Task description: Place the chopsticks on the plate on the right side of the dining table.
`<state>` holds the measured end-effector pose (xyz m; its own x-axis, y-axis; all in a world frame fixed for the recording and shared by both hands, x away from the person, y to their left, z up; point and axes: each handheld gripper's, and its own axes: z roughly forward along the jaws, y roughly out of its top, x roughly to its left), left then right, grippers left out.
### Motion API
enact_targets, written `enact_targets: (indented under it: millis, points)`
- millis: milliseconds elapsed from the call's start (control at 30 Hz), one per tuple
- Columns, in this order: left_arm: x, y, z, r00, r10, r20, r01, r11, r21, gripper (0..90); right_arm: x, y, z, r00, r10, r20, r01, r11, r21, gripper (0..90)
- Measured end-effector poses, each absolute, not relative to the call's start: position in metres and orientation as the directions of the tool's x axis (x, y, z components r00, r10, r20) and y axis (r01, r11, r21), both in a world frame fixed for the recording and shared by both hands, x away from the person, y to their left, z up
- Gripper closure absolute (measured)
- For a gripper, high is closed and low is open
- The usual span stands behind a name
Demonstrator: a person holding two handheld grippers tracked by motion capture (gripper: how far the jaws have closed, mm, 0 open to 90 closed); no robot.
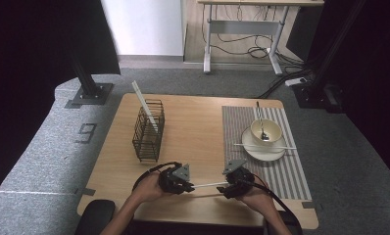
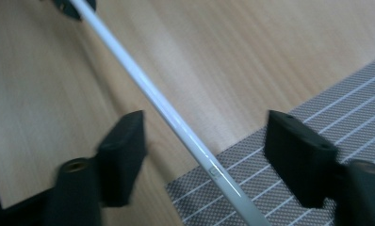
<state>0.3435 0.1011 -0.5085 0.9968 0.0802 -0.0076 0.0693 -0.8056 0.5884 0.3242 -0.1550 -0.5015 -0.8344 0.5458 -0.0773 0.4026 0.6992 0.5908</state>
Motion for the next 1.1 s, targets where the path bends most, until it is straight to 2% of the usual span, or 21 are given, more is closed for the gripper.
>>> enact_targets:
  millis: [400, 733, 967, 1100]
  points:
    - [0.341, 0.098, -0.510, 0.998, 0.057, 0.001, 0.045, -0.816, 0.577, 85.2, 0.316, -0.142, -0.509, -0.877, 0.460, -0.140, 0.327, 0.784, 0.528, 65.5]
    - [0.343, 0.102, -0.510, 0.995, 0.076, 0.070, 0.018, -0.797, 0.604, 80.5, 0.319, -0.144, -0.504, -0.896, 0.439, -0.068, 0.347, 0.787, 0.510, 72.6]
    - [0.344, 0.108, -0.506, 0.981, 0.119, 0.152, -0.004, -0.773, 0.635, 70.3, 0.317, -0.144, -0.501, -0.920, 0.390, 0.041, 0.353, 0.780, 0.517, 81.0]
    - [0.346, 0.110, -0.505, 0.978, 0.161, 0.133, 0.032, -0.746, 0.665, 61.2, 0.315, -0.144, -0.498, -0.918, 0.390, 0.069, 0.363, 0.758, 0.542, 82.3]
